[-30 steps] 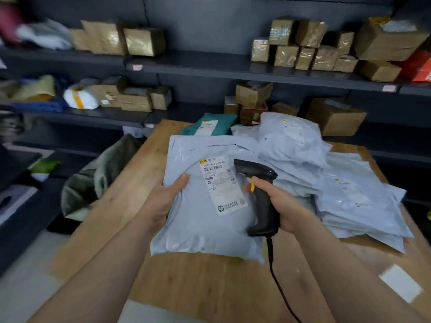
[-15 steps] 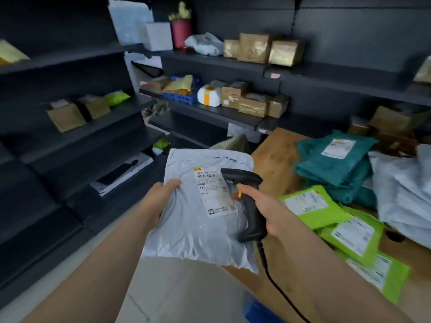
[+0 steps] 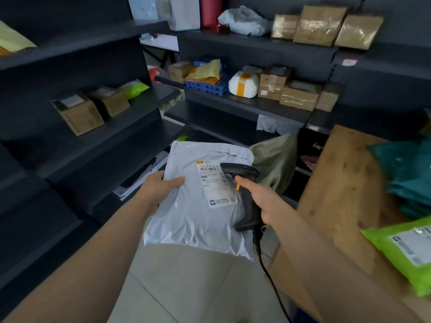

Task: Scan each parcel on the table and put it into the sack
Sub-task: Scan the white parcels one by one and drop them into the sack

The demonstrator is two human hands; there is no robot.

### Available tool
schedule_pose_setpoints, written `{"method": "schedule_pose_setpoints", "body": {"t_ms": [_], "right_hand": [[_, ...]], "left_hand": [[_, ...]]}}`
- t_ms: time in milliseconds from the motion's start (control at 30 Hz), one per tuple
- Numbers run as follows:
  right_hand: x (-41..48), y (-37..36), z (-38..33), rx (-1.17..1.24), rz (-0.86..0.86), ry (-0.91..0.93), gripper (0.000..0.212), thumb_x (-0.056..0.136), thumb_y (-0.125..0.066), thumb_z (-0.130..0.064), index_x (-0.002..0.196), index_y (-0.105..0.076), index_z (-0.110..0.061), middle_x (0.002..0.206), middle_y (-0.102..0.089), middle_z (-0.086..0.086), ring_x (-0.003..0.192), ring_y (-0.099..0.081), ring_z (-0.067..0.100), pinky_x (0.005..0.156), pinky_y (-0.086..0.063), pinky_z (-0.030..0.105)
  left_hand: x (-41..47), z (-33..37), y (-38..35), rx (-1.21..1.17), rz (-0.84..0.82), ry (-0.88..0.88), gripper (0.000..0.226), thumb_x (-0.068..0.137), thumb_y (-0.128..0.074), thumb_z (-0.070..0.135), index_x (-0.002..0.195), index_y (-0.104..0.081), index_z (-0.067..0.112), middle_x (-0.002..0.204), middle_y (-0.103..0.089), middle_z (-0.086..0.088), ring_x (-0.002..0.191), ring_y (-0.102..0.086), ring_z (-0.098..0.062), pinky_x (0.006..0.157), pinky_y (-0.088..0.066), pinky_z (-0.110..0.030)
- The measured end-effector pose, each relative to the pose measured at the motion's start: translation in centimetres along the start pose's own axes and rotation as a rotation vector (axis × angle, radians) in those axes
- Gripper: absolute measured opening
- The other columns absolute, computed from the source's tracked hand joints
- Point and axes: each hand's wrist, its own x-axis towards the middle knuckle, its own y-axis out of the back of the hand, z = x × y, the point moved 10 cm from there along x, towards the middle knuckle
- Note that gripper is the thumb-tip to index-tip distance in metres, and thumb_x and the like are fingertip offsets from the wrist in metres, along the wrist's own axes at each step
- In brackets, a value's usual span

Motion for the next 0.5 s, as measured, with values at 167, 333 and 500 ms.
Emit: {"method": "schedule_pose_setpoints", "body": {"t_ms": [167,333,500], "right_hand": [[8.8,0.5,-2.3,0.028,0.099,-0.014,0.039,0.078,-0.078,-0.041,0.098,-0.072,-0.008,0.094,-0.075,0.014,0.085,-0.070,0.030,0.077,-0.057,0.038],[17.4,2.7,-4.4,0.070,0.187,-0.049,0.033,0.080,-0.077,-0.040,0.092,-0.070,-0.010,0.083,-0.074,0.008,0.070,-0.070,0.023,0.056,-0.053,0.025],[23.6,5.5,-4.6,0.106,0.300,-0.111,0.031,0.082,-0.075,-0.038,0.093,-0.069,-0.009,0.078,-0.074,0.007,0.066,-0.070,0.021,0.053,-0.053,0.026]], "left_hand": [[10.3,1.8,-2.9,0.037,-0.102,-0.014,0.027,0.088,-0.069,0.025,0.113,-0.063,0.018,0.104,-0.070,-0.002,0.091,-0.068,-0.022,0.072,-0.054,-0.033],[21.1,2.8,-6.9,0.140,-0.185,0.038,0.030,0.090,-0.066,0.023,0.118,-0.060,0.015,0.112,-0.067,-0.006,0.099,-0.066,-0.027,0.091,-0.053,-0.044],[30.3,2.0,-11.8,0.181,-0.286,0.112,0.027,0.090,-0.066,0.024,0.115,-0.059,0.017,0.105,-0.067,-0.003,0.086,-0.066,-0.018,0.070,-0.054,-0.032]]}}
